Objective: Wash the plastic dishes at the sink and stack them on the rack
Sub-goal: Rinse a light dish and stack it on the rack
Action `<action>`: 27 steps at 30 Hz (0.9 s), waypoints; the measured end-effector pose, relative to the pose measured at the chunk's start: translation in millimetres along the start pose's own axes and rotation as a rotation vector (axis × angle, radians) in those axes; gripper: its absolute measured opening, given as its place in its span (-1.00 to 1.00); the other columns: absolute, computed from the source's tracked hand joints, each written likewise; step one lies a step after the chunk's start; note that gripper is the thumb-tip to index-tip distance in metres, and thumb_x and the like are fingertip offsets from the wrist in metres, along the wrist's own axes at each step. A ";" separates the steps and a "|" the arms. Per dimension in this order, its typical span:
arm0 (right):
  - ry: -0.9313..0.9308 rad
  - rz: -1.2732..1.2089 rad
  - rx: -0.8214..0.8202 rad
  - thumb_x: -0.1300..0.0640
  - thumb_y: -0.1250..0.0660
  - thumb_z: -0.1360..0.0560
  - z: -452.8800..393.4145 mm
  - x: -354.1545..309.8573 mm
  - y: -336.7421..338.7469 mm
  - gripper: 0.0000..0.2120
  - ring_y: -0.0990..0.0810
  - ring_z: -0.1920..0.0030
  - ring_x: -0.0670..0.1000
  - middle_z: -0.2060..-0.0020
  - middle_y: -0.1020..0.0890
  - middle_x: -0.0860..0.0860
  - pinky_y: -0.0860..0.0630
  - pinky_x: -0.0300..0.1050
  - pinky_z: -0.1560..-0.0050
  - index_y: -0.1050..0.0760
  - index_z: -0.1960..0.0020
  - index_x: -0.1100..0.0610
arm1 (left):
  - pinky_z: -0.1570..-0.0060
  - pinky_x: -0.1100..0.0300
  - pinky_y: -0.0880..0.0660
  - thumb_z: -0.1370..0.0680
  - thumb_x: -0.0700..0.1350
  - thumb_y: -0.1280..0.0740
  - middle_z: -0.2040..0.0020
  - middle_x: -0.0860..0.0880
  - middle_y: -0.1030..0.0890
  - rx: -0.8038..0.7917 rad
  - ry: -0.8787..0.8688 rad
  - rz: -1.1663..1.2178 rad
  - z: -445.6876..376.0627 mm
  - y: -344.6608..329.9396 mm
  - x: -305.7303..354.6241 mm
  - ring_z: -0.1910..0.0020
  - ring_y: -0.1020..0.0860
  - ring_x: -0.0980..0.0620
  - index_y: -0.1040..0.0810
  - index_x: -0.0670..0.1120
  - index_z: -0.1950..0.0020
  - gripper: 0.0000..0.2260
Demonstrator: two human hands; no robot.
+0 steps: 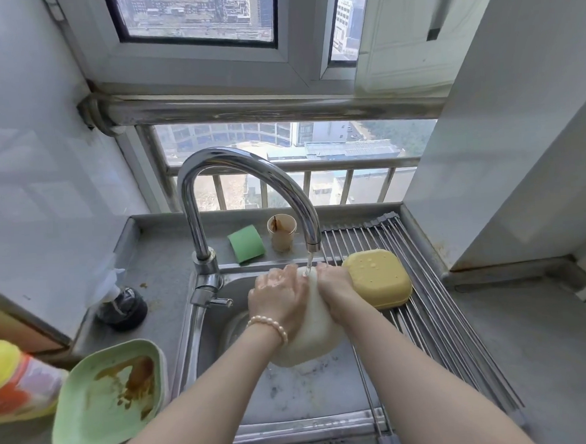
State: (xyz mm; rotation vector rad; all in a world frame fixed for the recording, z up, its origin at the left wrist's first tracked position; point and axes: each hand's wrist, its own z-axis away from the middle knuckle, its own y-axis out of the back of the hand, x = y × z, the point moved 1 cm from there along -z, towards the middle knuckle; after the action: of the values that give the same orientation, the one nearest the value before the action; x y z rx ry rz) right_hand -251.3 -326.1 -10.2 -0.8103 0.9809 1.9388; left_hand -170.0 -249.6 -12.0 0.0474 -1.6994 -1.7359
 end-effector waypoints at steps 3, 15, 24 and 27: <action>0.078 0.010 -0.012 -0.01 -0.18 -0.53 4.2 -2.6 -7.8 -0.65 -0.59 -0.02 0.14 -0.02 -0.64 0.17 -0.53 0.07 -0.14 -0.60 -0.04 0.22 | -0.17 0.00 -0.37 -0.49 0.36 0.14 -0.22 -0.17 -0.52 -0.076 0.096 0.040 -16.6 8.1 -2.0 -0.22 -0.45 -0.18 -0.47 -0.03 -0.21 -0.36; 0.206 0.469 0.099 0.05 -0.13 -0.56 14.8 -27.6 8.7 -0.71 -0.55 -0.05 0.16 0.04 -0.61 0.12 -0.39 -0.10 0.07 -0.59 0.05 0.15 | -0.12 0.15 -0.37 -0.64 0.07 -0.14 -0.25 -0.22 -0.55 -0.147 0.310 0.448 -42.2 18.1 -11.1 -0.21 -0.49 -0.16 -0.56 -0.27 -0.20 -0.57; 0.270 0.638 0.058 -0.03 -0.07 -0.58 22.4 -20.9 -15.7 -0.60 -0.49 -0.24 0.19 -0.16 -0.55 0.16 -0.39 -0.03 -0.19 -0.49 -0.21 0.19 | 0.08 0.16 -0.31 -0.65 0.00 -0.14 -0.10 -0.26 -0.60 -0.057 0.355 0.481 -29.2 16.7 -18.3 -0.04 -0.52 -0.15 -0.59 -0.31 -0.06 -0.61; 0.076 0.570 -0.028 0.07 -0.03 -0.62 9.2 -33.2 -5.8 -0.60 -0.40 -0.34 0.18 -0.28 -0.48 0.15 -0.32 -0.04 -0.29 -0.42 -0.31 0.27 | 0.09 0.14 -0.33 -0.64 0.01 -0.15 -0.03 -0.25 -0.62 -0.040 0.328 0.465 -26.7 14.7 -13.4 -0.03 -0.54 -0.18 -0.60 -0.27 0.06 -0.61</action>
State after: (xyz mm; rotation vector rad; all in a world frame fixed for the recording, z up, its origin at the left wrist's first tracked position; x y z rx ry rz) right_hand -232.2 -328.2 19.0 -0.6674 1.3405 2.4162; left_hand -140.6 -264.6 -8.4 -0.0727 -1.3101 -1.3306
